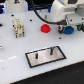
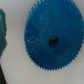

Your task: Insert the blue gear onto the right peg, followed by the red gear

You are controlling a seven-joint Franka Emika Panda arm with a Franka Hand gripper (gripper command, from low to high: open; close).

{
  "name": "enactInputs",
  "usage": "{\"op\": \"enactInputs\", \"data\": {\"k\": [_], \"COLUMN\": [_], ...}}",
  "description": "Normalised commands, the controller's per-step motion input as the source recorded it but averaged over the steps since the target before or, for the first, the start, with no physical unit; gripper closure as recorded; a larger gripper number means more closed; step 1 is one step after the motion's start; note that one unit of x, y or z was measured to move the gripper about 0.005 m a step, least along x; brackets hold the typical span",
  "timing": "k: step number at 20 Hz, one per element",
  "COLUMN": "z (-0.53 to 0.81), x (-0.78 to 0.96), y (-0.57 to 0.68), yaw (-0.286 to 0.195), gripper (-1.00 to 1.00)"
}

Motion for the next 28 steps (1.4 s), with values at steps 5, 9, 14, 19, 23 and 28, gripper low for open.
{"op": "enactInputs", "data": {"k": [5,9,14,19,23,28], "z": [-0.10,-0.10,-0.24,-0.13,-0.04,-0.05], "x": [-0.33,-0.42,-0.44,-0.18,-0.11,-0.14], "y": [-0.02,0.01,0.00,-0.01,-0.01,0.00], "yaw": [0.000,0.000,0.000,0.000,0.000,0.000], "gripper": [1.00,-1.00,-1.00,1.00,1.00,1.00]}}
